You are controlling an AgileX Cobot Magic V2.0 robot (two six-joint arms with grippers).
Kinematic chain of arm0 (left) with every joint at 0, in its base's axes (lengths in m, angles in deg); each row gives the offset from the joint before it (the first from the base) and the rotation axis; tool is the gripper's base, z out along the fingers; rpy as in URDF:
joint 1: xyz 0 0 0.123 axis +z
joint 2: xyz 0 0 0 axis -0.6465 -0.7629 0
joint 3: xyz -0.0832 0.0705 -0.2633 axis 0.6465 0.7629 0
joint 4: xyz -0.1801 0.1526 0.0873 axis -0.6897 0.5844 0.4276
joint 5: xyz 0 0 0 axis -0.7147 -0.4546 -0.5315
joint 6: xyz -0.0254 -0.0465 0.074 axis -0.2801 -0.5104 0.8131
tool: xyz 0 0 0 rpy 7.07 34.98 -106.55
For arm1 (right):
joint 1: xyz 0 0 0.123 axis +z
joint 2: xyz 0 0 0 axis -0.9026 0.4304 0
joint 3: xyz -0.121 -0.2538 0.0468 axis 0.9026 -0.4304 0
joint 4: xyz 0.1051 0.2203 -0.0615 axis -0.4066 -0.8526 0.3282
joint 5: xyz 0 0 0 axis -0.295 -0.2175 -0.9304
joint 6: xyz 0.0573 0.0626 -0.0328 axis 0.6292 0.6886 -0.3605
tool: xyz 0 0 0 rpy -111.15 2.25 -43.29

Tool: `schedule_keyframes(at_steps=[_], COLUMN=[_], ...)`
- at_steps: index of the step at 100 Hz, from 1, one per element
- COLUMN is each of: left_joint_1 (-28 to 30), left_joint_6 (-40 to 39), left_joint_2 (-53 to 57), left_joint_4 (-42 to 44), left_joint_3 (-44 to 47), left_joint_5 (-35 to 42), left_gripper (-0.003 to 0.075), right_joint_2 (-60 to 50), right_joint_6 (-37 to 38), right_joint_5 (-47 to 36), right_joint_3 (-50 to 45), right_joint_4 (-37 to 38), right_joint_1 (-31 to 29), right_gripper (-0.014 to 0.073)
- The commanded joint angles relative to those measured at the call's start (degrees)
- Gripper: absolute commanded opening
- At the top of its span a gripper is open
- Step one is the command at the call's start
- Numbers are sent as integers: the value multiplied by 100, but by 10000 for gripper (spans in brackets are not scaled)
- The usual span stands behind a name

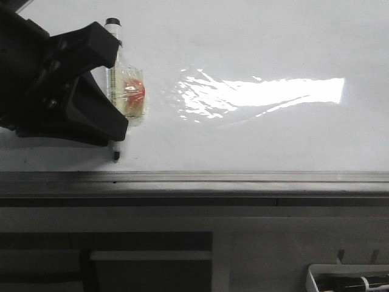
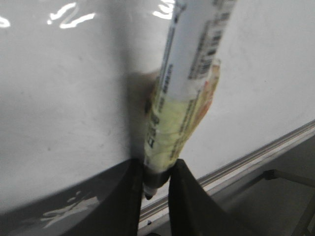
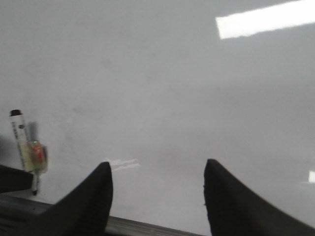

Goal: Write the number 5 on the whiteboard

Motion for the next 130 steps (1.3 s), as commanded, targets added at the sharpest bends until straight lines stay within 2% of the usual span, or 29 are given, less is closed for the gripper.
schedule_keyframes(at_steps=[1,11,15,24,36,45,65,102,130], left_joint_1=[-13,-90,-164,-312,-543,-775,-1173,-1197,-1197], left_joint_6=[317,1146,1791,2722,3942,4564,4629,4629,4629], left_joint_2=[299,529,646,838,979,1005,1005,1005,1005], left_joint_4=[-89,57,97,106,260,679,1696,1696,1696], left_joint_3=[-179,-318,-382,-509,-643,-670,-670,-670,-670], left_joint_5=[35,-408,-625,-880,-1067,-1171,-1220,-1200,-1196], left_gripper=[-20,-20,-20,-20,-20,-20,-20,-20,-20], right_joint_2=[128,346,502,902,1462,1911,2823,3918,4139], right_joint_6=[-470,-1174,-1434,-1773,-2163,-2407,-2430,-2430,-2430], right_joint_5=[-339,58,231,535,455,260,-71,-379,-352], right_joint_3=[368,622,732,918,996,1081,1409,1994,2111], right_joint_4=[-130,-430,-547,-612,-612,-612,-323,-300,-398], right_joint_1=[339,878,1139,1729,2461,2926,3436,3531,3541], right_gripper=[367,367,367,367,367,367,367,367,367])
